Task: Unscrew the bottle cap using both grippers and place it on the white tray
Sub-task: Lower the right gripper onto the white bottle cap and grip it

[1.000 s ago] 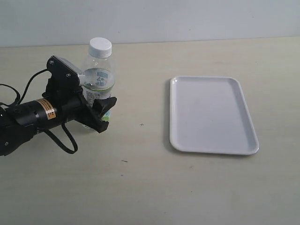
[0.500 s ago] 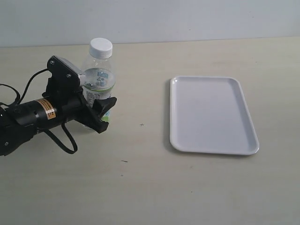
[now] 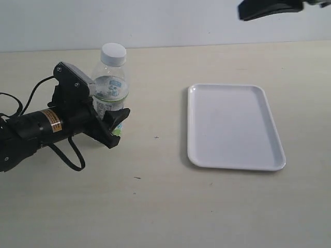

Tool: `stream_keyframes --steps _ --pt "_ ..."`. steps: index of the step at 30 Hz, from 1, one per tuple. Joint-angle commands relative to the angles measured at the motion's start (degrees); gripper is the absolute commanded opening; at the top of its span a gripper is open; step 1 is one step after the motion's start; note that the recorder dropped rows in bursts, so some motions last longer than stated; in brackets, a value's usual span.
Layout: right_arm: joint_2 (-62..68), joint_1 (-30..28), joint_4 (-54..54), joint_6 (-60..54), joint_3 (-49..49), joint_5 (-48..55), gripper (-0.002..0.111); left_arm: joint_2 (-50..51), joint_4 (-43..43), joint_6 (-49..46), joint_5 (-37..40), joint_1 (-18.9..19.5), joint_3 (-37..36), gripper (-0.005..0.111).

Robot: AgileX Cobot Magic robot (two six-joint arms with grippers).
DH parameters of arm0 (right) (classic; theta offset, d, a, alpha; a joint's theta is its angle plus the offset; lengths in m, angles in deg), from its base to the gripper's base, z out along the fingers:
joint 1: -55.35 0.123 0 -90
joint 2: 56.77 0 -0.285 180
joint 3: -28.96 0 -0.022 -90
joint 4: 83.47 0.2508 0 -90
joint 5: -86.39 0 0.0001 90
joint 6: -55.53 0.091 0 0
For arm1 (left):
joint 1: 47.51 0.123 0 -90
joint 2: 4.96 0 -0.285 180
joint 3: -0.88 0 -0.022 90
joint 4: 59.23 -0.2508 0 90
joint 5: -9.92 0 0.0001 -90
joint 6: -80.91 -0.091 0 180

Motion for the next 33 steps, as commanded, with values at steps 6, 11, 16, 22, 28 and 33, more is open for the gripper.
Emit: stream_keyframes --steps 6,11,16,22,28,33 --pt "14.21 19.7 -10.97 0.4 15.76 2.63 0.0 -0.75 -0.2 -0.18 -2.53 -0.32 0.09 0.0" --pt "19.75 24.75 -14.08 0.4 23.01 2.14 0.008 -0.75 -0.2 -0.18 -2.4 -0.32 0.09 0.0" --pt "23.37 26.55 -18.7 0.4 26.03 1.89 0.044 -0.75 -0.2 -0.56 -2.42 -0.32 0.09 0.0" --pt "26.35 26.7 -19.02 0.4 28.28 -0.66 0.067 -0.75 -0.2 -1.71 -1.71 -0.32 0.09 0.0" --pt "26.46 26.7 -18.66 0.18 28.28 -2.42 0.063 -0.75 -0.2 -1.71 -1.83 -0.32 0.09 0.0" --pt "26.46 26.7 -17.74 -2.61 28.28 -2.88 0.063 -0.75 -0.2 -1.71 -1.83 -0.32 0.09 0.0"
